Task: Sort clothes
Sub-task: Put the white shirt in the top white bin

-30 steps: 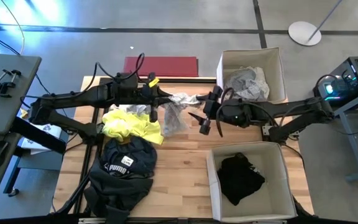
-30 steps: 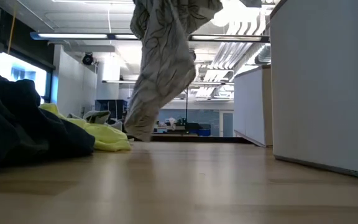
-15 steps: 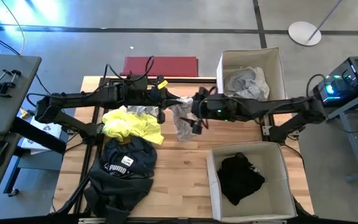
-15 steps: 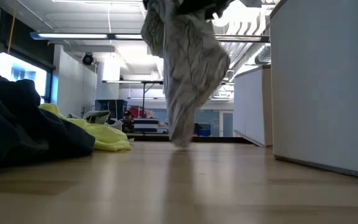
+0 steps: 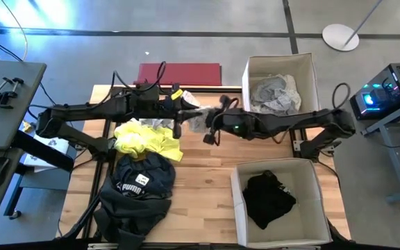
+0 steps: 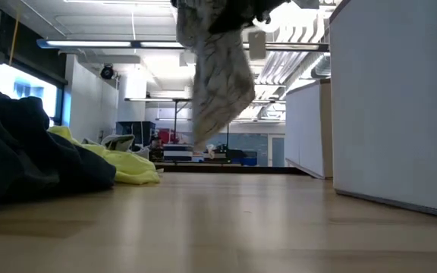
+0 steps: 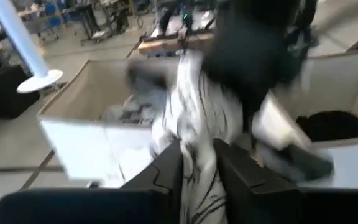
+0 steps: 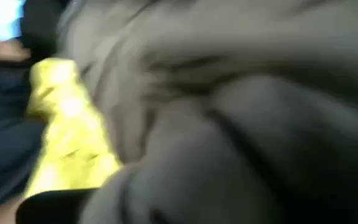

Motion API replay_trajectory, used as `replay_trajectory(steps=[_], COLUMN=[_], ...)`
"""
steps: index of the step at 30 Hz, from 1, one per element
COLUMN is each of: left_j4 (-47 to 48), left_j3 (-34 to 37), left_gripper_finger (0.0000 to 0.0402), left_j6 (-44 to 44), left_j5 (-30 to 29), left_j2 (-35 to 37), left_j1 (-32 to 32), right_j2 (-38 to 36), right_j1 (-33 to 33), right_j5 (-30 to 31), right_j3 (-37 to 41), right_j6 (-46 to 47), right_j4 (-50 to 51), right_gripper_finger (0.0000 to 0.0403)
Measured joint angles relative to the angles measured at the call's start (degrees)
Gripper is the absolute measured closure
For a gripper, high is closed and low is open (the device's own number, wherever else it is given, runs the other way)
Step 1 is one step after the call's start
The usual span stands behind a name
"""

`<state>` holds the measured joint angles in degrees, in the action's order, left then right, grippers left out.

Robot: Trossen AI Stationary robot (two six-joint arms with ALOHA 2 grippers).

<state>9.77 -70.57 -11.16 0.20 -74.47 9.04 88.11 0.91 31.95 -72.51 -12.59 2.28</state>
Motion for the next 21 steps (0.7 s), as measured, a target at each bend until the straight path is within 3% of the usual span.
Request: replay_trajectory(steps=[7,11,13,15,17,21], left_j4=[13.67,16.61,17.26,17.51,17.32,17.37], left_j3=[0.02,0.50,1.17,1.27,1.27,1.27], left_gripper_finger=[0.0281,0.0276,0.0275,0.0275,0.0275,0.0275], left_j6=[1.74,3.37,3.59,3.58,3.58,3.56], left_j5=[-6.30,-6.59,-6.80,-6.98,-6.98,-7.01], left_j2=[1.67,1.80,1.76,1.67,1.77,1.71], left_j1=[1.08,0.86,0.64,0.41,0.08,-0.50], right_j2=[-10.63,-16.46,-19.41,-22.13,-23.92,-24.20], right_j1=[1.50,-1.59,-4.61,-8.76,-14.51,-29.68], right_j5=[25.82,40.48,44.16,43.32,37.71,17.80], right_j3=[-0.06,-0.09,-0.09,-0.11,-0.11,-0.11], right_j6=[-6.54,-10.35,-9.14,-4.72,2.50,19.63], right_j4=[7.99,16.09,21.77,28.65,37.63,54.76], right_gripper_finger=[0.0362,0.0364,0.0362,0.0361,0.0360,0.0359])
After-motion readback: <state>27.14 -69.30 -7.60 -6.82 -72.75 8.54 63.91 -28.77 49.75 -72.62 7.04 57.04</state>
